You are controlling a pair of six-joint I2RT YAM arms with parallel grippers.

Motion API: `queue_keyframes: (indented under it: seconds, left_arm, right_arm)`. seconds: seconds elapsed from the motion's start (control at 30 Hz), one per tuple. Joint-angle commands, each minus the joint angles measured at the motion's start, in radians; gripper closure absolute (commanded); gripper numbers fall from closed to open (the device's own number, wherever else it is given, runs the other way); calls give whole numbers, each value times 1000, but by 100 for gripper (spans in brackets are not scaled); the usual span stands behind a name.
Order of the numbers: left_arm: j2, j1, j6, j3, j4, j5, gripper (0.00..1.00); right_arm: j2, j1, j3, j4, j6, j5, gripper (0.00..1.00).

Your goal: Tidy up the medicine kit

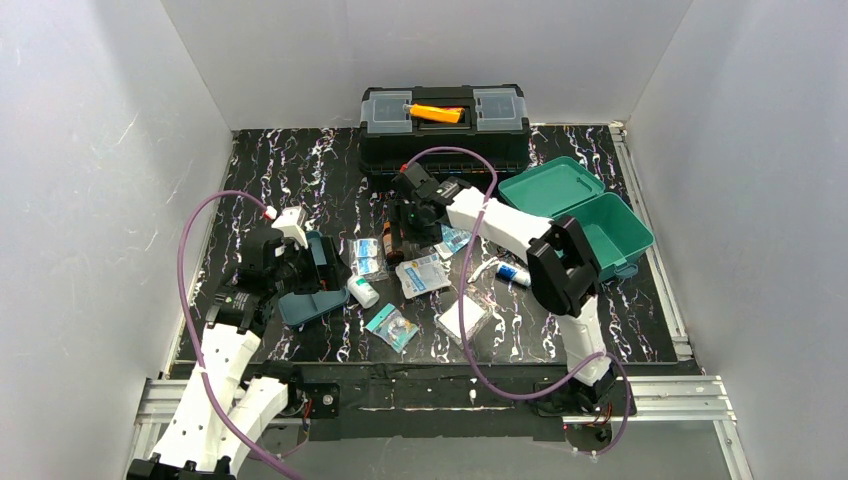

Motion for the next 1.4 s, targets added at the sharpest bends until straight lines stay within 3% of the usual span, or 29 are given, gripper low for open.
queue_keyframes:
  seconds: [0.0, 0.37, 0.67, 0.83, 1.23, 1.37]
  left_arm:
    - [-5, 2, -1, 8, -21, -17, 1]
    - [-14, 2, -6, 6, -21, -16, 0]
    - [-14, 1, -8, 6, -21, -16, 0]
    - [-12, 1, -8, 6, -21, -17, 1]
    - [1, 1, -10, 6, -20, -7, 1]
    - [5, 1, -10, 6, -18, -7, 0]
  right_arm:
    - [53, 22, 120, -2, 20, 53, 25]
    - [142, 45, 179, -22, 36, 153, 24]
    - [191, 61, 205, -21, 36, 170, 29]
    - [208, 64, 218, -20, 24, 175, 36]
    - [258, 74, 272, -15, -96, 184, 36]
    - [251, 75, 267, -3, -127, 202, 43]
